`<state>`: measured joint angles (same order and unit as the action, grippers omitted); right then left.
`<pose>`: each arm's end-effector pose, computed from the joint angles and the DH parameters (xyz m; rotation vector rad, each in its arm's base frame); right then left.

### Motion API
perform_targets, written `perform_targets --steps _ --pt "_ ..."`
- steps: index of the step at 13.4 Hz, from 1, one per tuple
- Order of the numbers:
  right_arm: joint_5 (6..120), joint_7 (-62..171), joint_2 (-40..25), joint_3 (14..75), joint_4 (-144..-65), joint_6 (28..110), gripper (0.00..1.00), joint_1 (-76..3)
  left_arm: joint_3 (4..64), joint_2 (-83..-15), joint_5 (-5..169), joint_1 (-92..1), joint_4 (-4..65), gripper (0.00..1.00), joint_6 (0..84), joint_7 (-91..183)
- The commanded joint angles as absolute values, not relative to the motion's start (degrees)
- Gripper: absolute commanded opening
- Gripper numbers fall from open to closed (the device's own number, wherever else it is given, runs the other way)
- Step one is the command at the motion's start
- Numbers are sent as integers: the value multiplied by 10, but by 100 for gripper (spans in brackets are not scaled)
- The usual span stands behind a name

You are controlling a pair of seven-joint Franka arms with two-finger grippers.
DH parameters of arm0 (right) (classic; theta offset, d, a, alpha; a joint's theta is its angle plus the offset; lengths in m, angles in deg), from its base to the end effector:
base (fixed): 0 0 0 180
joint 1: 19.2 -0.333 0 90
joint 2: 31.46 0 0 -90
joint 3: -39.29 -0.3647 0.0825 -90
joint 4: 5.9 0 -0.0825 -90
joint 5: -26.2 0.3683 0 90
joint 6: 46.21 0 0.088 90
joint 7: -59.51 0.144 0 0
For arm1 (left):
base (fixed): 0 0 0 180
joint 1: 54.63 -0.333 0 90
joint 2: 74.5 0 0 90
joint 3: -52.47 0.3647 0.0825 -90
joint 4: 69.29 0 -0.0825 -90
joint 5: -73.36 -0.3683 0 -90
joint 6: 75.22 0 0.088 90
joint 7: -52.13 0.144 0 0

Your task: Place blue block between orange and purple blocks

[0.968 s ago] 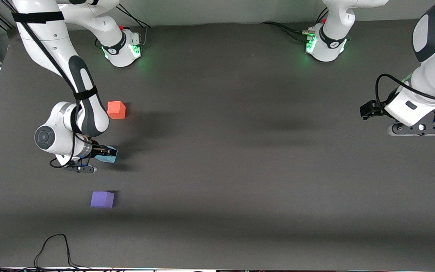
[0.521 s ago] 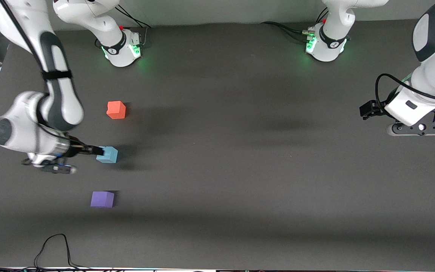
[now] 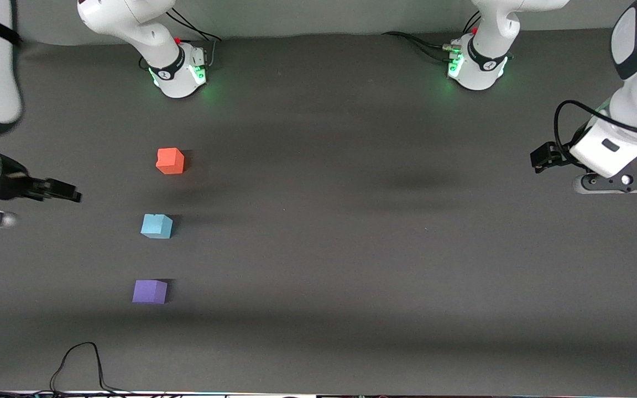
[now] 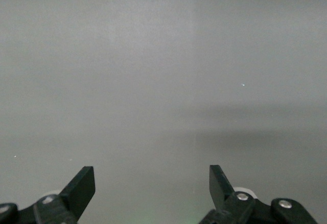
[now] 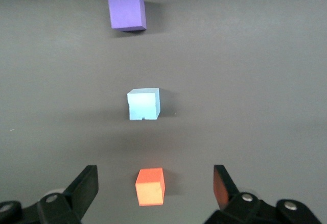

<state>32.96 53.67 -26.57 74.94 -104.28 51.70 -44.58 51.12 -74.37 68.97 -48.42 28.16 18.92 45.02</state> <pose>0.5575 -0.0738 0.5423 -3.0596 0.1505 0.1026 0.5352 -0.0604 0.5821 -3.0573 0.0240 0.0762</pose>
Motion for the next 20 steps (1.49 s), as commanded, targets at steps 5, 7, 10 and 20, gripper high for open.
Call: perform_targets --steps 5,7,10,20 --pt "315 612 -309 733 -953 414 100 -448 513 -817 697 -479 339 100 226 469" --pt "302 628 -319 665 -955 412 100 -398 514 -807 697 -481 326 100 216 469" --pt "298 627 -322 575 -963 411 100 -312 515 -805 701 -485 319 100 210 461" --pt "279 628 -324 364 -981 417 100 -124 516 -804 707 -484 313 100 213 468"
